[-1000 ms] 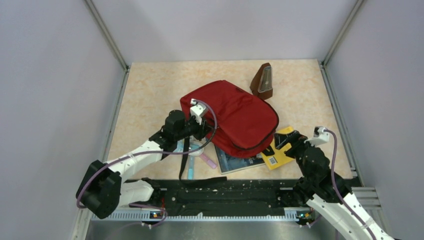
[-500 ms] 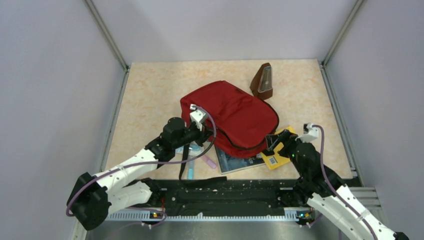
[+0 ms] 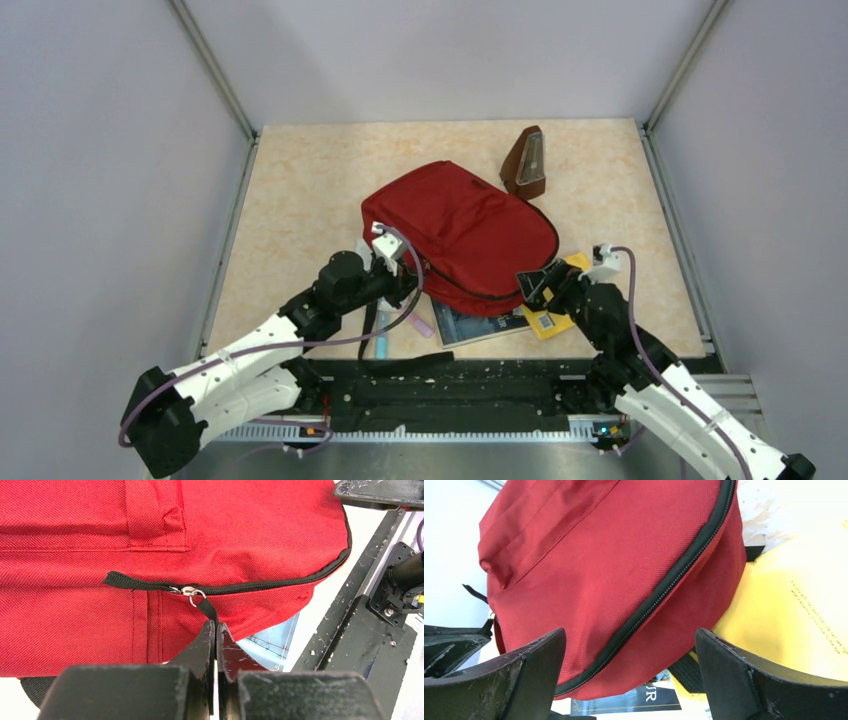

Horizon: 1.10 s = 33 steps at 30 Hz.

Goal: Pack the student bag
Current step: Unzip the student bag at the center of the board.

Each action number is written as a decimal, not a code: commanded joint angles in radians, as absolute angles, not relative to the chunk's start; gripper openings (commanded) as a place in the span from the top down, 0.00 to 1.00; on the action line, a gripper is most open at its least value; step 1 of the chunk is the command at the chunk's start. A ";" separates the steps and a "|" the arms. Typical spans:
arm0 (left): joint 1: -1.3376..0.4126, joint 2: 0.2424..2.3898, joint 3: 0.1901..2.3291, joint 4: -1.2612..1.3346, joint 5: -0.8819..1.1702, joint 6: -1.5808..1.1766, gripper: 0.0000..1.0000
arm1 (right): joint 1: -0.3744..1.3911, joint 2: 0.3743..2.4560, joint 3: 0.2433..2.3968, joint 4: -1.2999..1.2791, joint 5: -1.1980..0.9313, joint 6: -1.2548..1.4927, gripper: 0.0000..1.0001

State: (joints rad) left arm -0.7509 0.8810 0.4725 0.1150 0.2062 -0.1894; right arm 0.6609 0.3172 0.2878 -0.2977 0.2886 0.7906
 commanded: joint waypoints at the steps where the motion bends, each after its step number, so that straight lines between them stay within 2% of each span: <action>1: -0.765 0.856 0.467 0.119 0.201 -0.219 1.00 | 0.667 0.335 0.270 -0.200 0.269 0.812 0.07; 3: -0.771 0.855 0.470 0.112 0.198 -0.222 1.00 | 0.667 0.347 0.258 -0.167 0.250 0.813 0.14; 7: -0.792 0.861 0.478 0.092 0.180 -0.233 1.00 | 0.667 0.385 0.245 -0.115 0.227 0.829 0.19; 10: -0.824 0.860 0.482 0.094 0.151 -0.256 1.00 | 0.667 0.422 0.236 -0.063 0.198 0.831 0.32; 16: -0.939 0.905 0.499 0.135 0.016 -0.321 1.00 | 0.667 0.487 0.221 0.020 0.151 0.858 0.95; 17: -0.970 0.921 0.509 0.135 -0.046 -0.339 1.00 | 0.667 0.493 0.217 0.034 0.149 0.868 1.00; 25: -1.190 1.129 0.615 0.238 -0.296 -0.533 1.00 | 0.669 0.489 0.160 0.130 0.177 0.936 1.00; 30: -1.240 1.327 0.689 0.434 -0.245 -0.616 1.00 | 0.670 0.494 0.158 0.141 0.201 0.931 1.00; 33: -1.262 1.451 0.788 0.456 -0.201 -0.616 1.00 | 0.670 0.498 0.163 0.142 0.207 0.923 1.00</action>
State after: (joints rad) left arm -1.2217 1.3354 0.6601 0.2752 -0.2771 -0.5522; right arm 0.6609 0.4931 0.1566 0.0696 0.2058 0.9142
